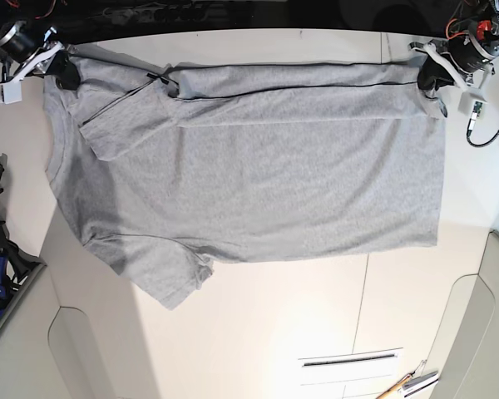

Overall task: Fold the T-shirt properly
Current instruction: 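Release the edge and move both grippers to the opposite shirt edge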

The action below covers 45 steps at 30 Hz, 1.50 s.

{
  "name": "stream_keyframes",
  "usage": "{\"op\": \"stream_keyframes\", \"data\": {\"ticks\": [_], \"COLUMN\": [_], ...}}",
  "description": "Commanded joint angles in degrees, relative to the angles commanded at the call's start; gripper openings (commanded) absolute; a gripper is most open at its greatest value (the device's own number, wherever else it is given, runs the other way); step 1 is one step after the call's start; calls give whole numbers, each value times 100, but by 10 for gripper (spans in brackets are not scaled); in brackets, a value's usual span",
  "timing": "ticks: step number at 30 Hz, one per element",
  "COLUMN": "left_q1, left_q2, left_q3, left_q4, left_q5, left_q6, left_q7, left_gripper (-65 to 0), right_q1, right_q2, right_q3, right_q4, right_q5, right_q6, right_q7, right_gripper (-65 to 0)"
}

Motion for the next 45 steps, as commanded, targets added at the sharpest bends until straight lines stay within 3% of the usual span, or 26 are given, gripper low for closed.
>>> {"op": "stream_keyframes", "data": {"ticks": [10,11,14,16,19,24,28,37,39,42,45], "left_q1": [46,46,46,44,42,39,28,-466,-778,-1239,-1860], "left_q2": [2,2,2,0,2,0,-2,-17,-37,-133,-271], "left_q3": [-11,-11,-11,-13,-186,-1097,-1510,-1521,-1499,-1305,-776], "left_q4": [2,0,2,2,4,125,149,146,133,-79,-662], "left_q5": [2,0,-2,-11,-83,-605,-774,-752,-750,-737,-319], "left_q6": [-46,-44,-33,-17,-17,-48,-48,-46,-46,31,243], "left_q7": [2,24,129,127,127,127,127,-131,-133,-177,-367], "left_gripper": [-650,-618,-426,-394,-394,-393,-282,-261,-211,-209,-209], "right_q1": [-11,-9,-11,-7,7,24,323,1681,2033,2660,3390], "right_q2": [96,96,96,96,98,151,302,476,476,479,592], "right_q3": [22,22,28,66,271,855,1139,1139,1132,1088,737], "right_q4": [0,0,0,0,0,0,-2,-179,-435,-1060,-1882], "right_q5": [0,0,-2,0,0,0,-28,-592,-664,-673,-909], "right_q6": [-7,-7,-7,-7,-22,-24,-26,-111,-111,-109,-107], "right_q7": [-20,-20,-17,35,46,372,450,586,721,776,973], "right_gripper": [-650,-650,-463,-418,-418,-418,-418,-418,-418,-418,-418]}}
